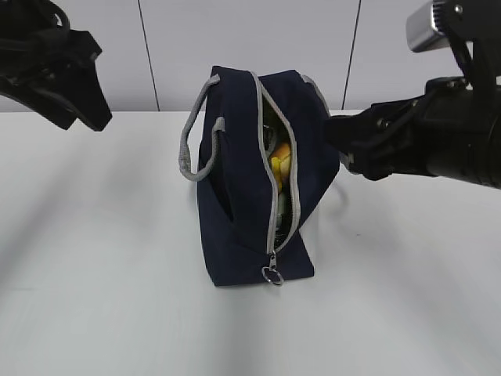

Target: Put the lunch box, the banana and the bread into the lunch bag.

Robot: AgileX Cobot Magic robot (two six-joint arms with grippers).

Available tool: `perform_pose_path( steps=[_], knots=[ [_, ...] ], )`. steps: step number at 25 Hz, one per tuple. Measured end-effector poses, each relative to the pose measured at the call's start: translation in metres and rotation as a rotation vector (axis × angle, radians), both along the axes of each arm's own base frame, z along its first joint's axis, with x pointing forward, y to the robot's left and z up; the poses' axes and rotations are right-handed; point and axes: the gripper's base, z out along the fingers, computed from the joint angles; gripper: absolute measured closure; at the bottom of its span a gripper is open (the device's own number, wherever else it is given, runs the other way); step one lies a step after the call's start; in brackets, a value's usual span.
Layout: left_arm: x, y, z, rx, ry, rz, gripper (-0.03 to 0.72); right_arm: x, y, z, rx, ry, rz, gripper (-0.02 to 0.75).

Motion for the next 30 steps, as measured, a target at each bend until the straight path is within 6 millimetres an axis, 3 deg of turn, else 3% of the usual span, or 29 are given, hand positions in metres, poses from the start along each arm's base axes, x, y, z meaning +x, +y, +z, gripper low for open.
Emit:
perform_pose_path(
  steps=[9,18,30],
  knots=[
    [-0.034,0.012,0.027,-0.022,-0.065,0.009,0.302,-0.031,-0.010,-0.055,0.077,-0.141,0.056,0.248],
    [-0.040,0.013,0.034,-0.037,-0.073,0.020,0.312,-0.072,-0.027,-0.106,0.084,-0.047,0.081,0.249],
    [-0.041,0.012,0.034,-0.060,-0.062,0.031,0.316,-0.069,-0.006,-0.150,0.199,0.137,0.220,0.251]
  ],
)
